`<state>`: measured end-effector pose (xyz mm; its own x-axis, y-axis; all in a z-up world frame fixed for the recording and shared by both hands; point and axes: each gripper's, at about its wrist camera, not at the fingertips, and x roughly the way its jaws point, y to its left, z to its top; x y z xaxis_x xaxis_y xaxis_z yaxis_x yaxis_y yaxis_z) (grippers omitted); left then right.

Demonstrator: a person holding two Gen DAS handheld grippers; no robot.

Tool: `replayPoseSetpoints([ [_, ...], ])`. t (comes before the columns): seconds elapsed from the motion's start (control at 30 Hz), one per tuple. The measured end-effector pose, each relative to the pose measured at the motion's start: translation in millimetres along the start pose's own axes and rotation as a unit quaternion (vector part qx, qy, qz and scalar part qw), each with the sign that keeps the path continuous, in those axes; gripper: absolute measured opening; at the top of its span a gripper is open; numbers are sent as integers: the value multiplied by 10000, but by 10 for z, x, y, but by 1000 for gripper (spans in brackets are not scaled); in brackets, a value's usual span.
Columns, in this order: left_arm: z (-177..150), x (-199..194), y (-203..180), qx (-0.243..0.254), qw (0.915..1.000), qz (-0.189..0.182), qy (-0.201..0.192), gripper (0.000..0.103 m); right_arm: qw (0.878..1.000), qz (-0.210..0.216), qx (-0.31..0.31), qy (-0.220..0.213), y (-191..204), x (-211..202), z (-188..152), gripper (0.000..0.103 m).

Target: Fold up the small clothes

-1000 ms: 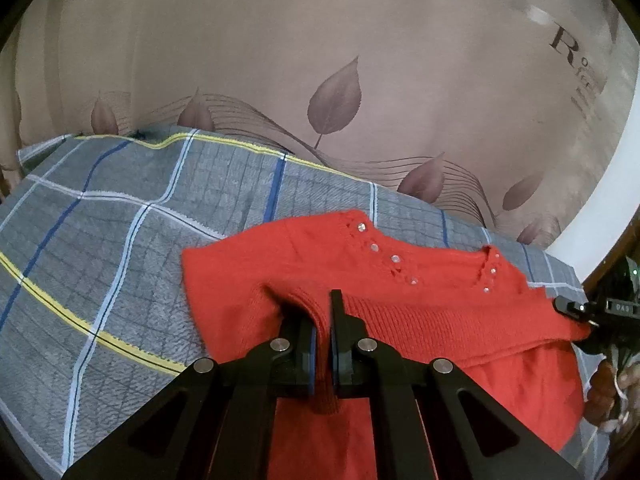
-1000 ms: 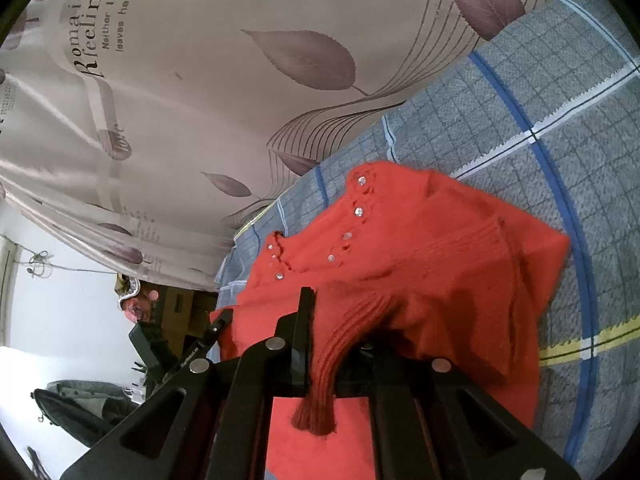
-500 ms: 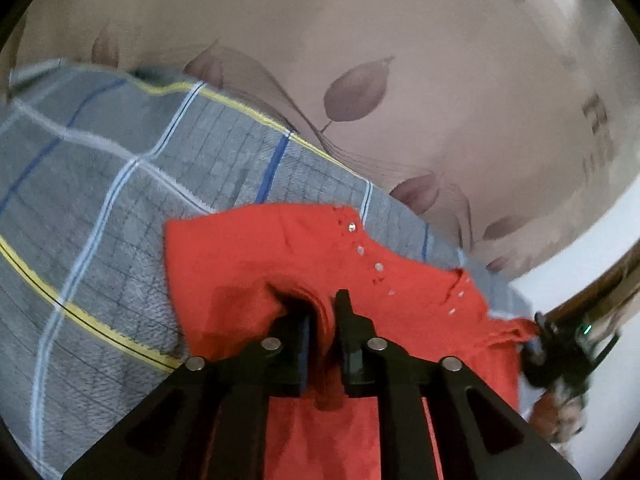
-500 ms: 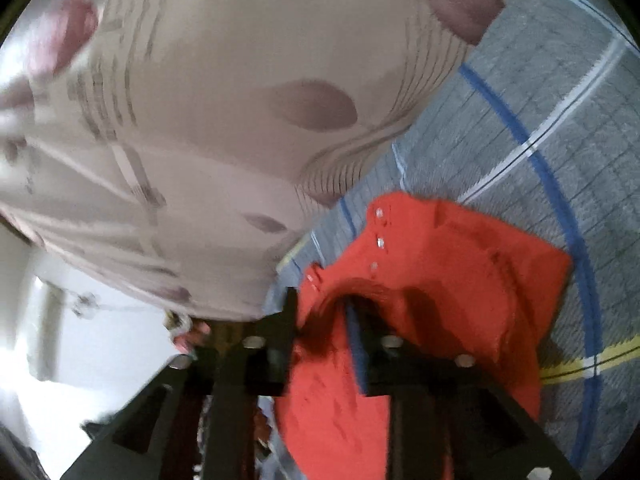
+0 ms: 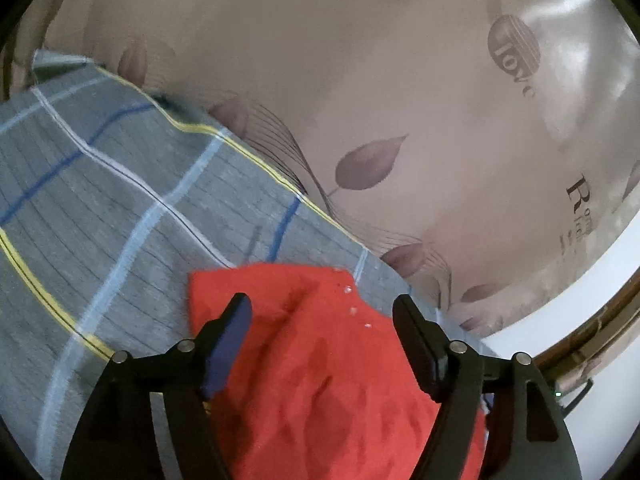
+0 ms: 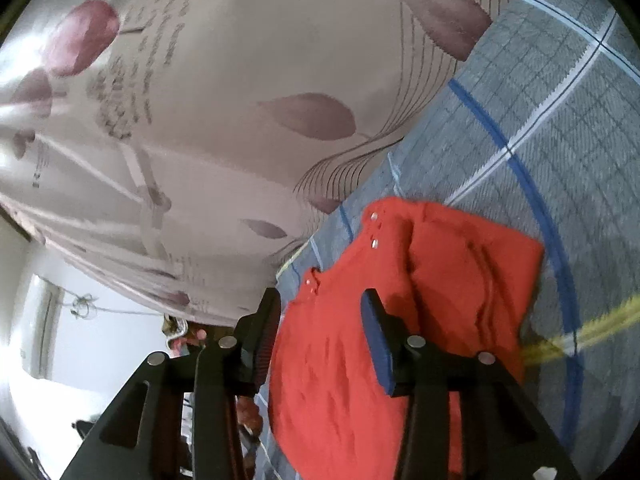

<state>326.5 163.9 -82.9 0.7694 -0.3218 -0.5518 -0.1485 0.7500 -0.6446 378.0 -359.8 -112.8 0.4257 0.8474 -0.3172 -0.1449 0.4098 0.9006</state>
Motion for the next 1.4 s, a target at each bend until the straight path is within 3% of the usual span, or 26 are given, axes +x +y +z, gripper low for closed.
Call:
replayPoseSetpoints([
  [0.1,-27,-91,81,136,9998,93,142,75,9970,-579,-521,-5,152,-46,-169,41],
  [0.2,-164,-192,131,399,9986,245,259,75,9811,-1441,-1282,-154,362,-135,-380,41],
  [0.4,-594,-373,89,1152,9913,428,471,75,9462,-2382,-2151,-401,607,-312,-764,41],
  [0.5,-750,-434,100,1192,9905,355,595,75,9444,-2399,-2233,-259,578,-417,-917,41],
  [0.7,-1016,-659,140,1018,9926,-176,635,75,9476,-2408,-2098,-4,426,-624,-1208,41],
  [0.87,-1148,-747,142,996,9924,-287,668,75,9472,-2397,-2124,165,362,-694,-1367,41],
  [1.03,-1223,-753,133,999,9927,-171,659,75,9470,-2306,-2202,384,370,-552,-1355,41],
  [1.13,-1223,-750,166,899,9938,-91,645,75,9390,-2554,-2222,601,354,-425,-1362,5],
  [1.2,-1207,-756,226,735,9952,-181,624,75,9364,-2657,-2229,534,368,-451,-1375,5],
  [1.4,-1208,-770,238,691,9959,-123,576,75,9468,-2566,-1867,530,216,-633,-1346,4],
])
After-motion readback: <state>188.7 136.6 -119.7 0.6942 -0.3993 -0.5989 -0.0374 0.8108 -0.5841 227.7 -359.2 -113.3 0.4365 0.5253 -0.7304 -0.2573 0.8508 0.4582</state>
